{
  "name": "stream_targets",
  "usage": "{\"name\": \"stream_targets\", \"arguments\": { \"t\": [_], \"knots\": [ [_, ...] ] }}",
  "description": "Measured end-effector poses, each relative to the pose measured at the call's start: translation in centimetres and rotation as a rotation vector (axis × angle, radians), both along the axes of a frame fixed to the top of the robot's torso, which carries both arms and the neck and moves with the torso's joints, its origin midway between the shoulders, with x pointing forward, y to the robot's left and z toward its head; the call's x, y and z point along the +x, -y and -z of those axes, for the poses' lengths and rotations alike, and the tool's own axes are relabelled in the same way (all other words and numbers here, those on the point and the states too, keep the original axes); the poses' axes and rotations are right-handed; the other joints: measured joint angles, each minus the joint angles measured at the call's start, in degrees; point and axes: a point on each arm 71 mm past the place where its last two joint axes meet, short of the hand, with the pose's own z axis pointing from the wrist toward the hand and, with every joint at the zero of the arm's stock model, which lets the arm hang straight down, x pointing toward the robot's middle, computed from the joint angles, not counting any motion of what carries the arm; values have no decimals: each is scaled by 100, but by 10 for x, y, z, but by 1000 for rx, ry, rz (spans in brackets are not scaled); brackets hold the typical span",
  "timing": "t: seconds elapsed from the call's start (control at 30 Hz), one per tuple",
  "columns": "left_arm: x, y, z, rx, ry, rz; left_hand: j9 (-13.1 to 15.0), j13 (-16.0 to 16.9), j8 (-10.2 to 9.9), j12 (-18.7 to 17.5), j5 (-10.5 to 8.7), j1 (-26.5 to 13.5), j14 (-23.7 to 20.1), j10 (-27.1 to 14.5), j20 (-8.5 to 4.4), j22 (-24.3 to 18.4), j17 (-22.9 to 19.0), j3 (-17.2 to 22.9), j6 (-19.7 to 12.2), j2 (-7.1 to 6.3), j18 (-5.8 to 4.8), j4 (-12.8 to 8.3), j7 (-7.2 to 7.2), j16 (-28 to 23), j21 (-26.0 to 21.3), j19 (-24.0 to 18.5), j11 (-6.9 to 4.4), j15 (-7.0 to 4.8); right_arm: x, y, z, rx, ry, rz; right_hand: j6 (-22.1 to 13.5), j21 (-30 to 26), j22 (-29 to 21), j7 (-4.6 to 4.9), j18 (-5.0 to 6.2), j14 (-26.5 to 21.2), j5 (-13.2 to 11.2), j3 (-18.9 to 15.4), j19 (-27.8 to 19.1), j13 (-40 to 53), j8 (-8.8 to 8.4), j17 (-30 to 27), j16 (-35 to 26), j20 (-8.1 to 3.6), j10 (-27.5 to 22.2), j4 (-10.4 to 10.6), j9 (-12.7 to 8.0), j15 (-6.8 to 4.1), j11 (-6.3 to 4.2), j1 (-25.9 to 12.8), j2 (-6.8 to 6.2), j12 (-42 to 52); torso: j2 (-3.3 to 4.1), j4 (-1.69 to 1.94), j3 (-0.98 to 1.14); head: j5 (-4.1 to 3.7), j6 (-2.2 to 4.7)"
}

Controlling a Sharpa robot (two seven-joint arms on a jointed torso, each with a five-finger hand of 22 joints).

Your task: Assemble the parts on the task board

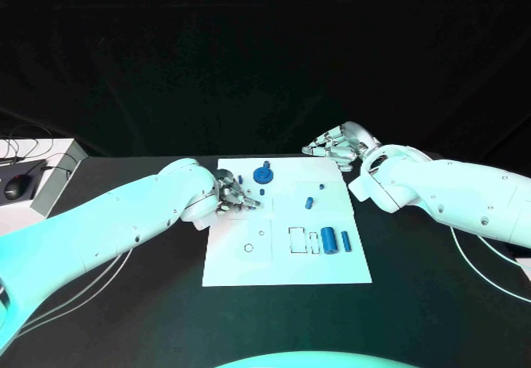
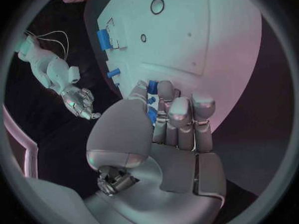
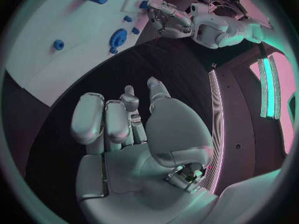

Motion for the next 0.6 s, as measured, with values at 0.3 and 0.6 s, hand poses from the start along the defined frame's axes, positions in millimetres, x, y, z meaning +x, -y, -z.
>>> {"name": "stream_targets", "arguments": {
  "t": [0.3, 0.6],
  "knots": [
    [0, 3, 2, 6, -1, 5, 9, 0, 15, 0, 0, 31, 0, 0, 0, 6, 0, 54, -20, 31, 0, -54, -21, 0, 0, 0, 0, 0, 0, 0, 0, 0, 0, 0, 0, 0, 4, 0, 0, 0, 0, 0, 0, 0, 0, 0, 0, 0, 0, 0, 0, 0, 0, 0, 0, 0, 3, -4, -3, -15, -2],
    [1, 4, 2, 6, 0, 6, -37, 0, 8, 0, -4, 190, 0, 0, -1, 15, -1, 418, -19, 189, 0, -228, -21, 0, -4, -1, 0, 0, 0, 0, 0, 0, -1, 0, 0, 0, 4, 0, 0, 0, 0, 0, 0, 1, 0, 0, 0, 0, 0, 0, 0, 0, 0, 0, 0, 0, 2, 0, -4, -30, -18]
  ]
}}
